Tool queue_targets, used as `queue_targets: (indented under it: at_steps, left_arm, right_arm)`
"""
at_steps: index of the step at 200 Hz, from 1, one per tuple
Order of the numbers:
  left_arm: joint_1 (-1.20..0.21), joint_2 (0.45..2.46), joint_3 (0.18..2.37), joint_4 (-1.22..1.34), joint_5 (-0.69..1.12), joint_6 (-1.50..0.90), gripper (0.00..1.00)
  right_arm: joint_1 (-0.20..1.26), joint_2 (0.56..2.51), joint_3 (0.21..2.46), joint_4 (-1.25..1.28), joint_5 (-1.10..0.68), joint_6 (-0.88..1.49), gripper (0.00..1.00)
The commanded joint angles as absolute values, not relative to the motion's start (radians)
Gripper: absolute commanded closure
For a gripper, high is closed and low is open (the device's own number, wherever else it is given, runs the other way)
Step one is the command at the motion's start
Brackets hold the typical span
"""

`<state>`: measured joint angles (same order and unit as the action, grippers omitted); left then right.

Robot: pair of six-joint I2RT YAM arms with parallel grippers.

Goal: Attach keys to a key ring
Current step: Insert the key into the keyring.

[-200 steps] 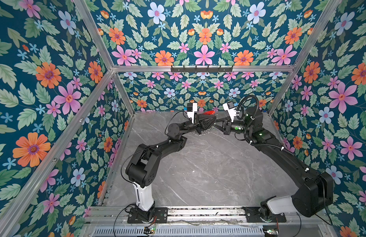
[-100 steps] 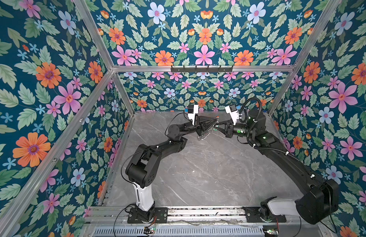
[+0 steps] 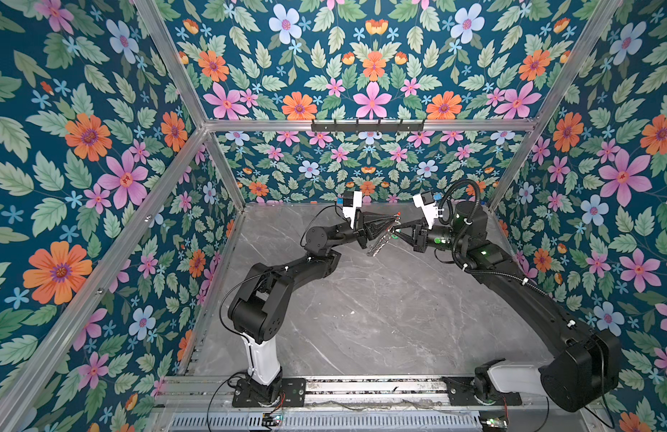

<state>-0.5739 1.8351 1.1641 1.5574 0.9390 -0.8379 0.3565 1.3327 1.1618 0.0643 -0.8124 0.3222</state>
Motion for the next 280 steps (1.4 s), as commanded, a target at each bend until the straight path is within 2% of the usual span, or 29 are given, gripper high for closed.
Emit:
queue_targets:
  at_steps: [1, 79, 280]
  left_arm:
    - [-0.574, 1.822, 1.168, 1.646, 0.942, -0.852, 1.0]
    - [-0.574, 1.827, 1.172, 1.651, 0.946, -0.856, 1.0]
    - [-0.591, 1.867, 1.184, 1.644, 0.957, -0.861, 1.0]
  right_arm:
    - [0.362, 1.345, 1.165, 0.068, -0.805, 0.343, 1.0]
    - [0.359, 1.309, 1.164, 0.011, -0.749, 0.293, 1.0]
    - [0.365, 1.363, 1.238, -0.007, -0.824, 0.307, 1.0]
